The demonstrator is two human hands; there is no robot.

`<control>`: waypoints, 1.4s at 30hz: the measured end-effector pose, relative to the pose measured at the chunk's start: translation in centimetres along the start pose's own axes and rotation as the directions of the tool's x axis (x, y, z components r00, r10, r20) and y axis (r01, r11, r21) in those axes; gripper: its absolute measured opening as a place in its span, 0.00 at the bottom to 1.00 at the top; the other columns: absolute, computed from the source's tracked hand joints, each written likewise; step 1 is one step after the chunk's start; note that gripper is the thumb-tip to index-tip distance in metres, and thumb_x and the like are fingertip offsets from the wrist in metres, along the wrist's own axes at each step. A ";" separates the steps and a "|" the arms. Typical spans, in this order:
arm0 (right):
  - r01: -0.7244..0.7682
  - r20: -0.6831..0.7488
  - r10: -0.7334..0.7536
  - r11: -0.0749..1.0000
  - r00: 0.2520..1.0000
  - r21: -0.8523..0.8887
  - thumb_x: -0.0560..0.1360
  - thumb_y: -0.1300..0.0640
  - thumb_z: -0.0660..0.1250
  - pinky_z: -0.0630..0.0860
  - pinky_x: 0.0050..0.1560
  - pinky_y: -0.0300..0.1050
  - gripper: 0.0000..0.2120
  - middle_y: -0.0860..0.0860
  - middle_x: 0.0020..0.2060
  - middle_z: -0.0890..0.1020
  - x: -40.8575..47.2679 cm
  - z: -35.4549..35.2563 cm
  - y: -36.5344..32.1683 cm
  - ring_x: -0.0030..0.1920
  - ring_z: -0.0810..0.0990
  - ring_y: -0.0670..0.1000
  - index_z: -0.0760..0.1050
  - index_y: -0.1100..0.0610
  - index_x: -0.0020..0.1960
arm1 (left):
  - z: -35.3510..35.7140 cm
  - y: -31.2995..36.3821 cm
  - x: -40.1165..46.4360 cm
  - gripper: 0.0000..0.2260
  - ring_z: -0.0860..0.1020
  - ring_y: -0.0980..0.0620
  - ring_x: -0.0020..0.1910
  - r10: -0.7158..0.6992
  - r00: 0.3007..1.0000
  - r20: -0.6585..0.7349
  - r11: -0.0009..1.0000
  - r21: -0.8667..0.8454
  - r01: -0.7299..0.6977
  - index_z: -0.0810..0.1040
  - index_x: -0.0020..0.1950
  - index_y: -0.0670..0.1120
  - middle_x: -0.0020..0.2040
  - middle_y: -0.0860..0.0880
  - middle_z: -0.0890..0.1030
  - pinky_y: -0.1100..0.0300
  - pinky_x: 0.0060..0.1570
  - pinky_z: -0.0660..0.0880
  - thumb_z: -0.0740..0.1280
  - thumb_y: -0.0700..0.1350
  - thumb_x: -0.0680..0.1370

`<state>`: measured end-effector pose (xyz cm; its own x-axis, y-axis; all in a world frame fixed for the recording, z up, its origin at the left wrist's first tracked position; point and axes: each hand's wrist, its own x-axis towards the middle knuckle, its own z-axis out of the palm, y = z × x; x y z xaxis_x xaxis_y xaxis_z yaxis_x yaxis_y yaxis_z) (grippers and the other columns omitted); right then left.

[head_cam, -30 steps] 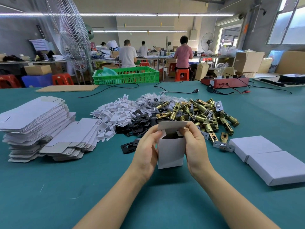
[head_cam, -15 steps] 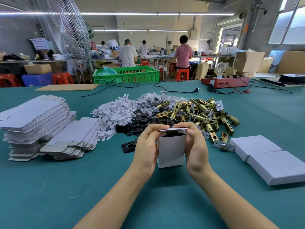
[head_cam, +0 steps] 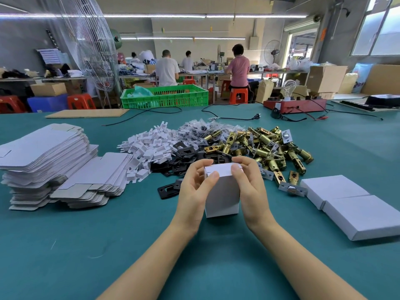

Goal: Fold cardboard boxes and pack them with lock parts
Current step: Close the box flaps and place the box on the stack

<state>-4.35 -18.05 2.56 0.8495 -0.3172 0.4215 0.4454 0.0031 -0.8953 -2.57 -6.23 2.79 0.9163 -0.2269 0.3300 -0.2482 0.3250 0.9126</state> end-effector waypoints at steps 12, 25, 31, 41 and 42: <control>0.112 0.000 -0.113 0.984 0.994 -0.141 0.79 0.49 0.60 0.67 0.34 0.28 0.07 0.38 0.33 0.75 -0.1 0.1 0.2 0.34 0.70 0.38 0.75 0.41 0.53 | 0.2 -0.3 -0.1 0.08 0.76 0.61 0.40 0.163 0.987 -0.010 0.957 0.243 -0.156 0.78 0.51 0.64 0.42 0.61 0.80 0.69 0.39 0.73 0.63 0.52 0.78; 0.144 -0.018 -0.148 0.979 0.989 -0.145 0.79 0.49 0.60 0.67 0.34 0.31 0.06 0.44 0.33 0.73 -0.4 0.3 0.0 0.32 0.68 0.40 0.75 0.47 0.48 | 0.2 -0.1 0.0 0.09 0.71 0.61 0.35 0.200 0.980 0.005 0.949 0.248 -0.195 0.77 0.50 0.64 0.37 0.57 0.76 0.70 0.36 0.70 0.62 0.48 0.81; 0.144 -0.030 -0.150 0.981 0.988 -0.129 0.80 0.55 0.62 0.66 0.33 0.32 0.06 0.45 0.33 0.74 -0.3 0.3 0.2 0.33 0.69 0.43 0.76 0.48 0.48 | 0.2 0.0 0.1 0.11 0.73 0.61 0.38 0.198 0.980 0.028 0.946 0.257 -0.198 0.77 0.51 0.66 0.40 0.62 0.77 0.70 0.41 0.70 0.60 0.49 0.80; 0.182 -0.050 -0.195 0.964 0.980 -0.196 0.77 0.50 0.61 0.67 0.37 0.33 0.07 0.41 0.36 0.77 -0.2 0.2 0.8 0.34 0.72 0.42 0.76 0.50 0.49 | -0.1 -0.4 0.1 0.07 0.75 0.62 0.43 0.233 0.971 0.048 0.926 0.296 -0.237 0.78 0.52 0.56 0.46 0.63 0.80 0.70 0.45 0.70 0.61 0.47 0.79; 0.200 -0.043 -0.216 0.951 0.975 -0.237 0.78 0.50 0.61 0.67 0.37 0.35 0.07 0.41 0.37 0.76 -0.2 0.1 1.0 0.34 0.72 0.43 0.76 0.50 0.50 | -0.2 -0.4 0.1 0.07 0.75 0.62 0.43 0.237 0.970 0.052 0.922 0.304 -0.241 0.78 0.52 0.56 0.47 0.63 0.80 0.70 0.45 0.71 0.62 0.47 0.79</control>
<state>-4.05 -17.90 1.62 0.7203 -0.3505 0.5986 0.5265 -0.2858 -0.8007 -2.29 -6.23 2.47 0.8139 -0.1911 0.5486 -0.5452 0.0751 0.8350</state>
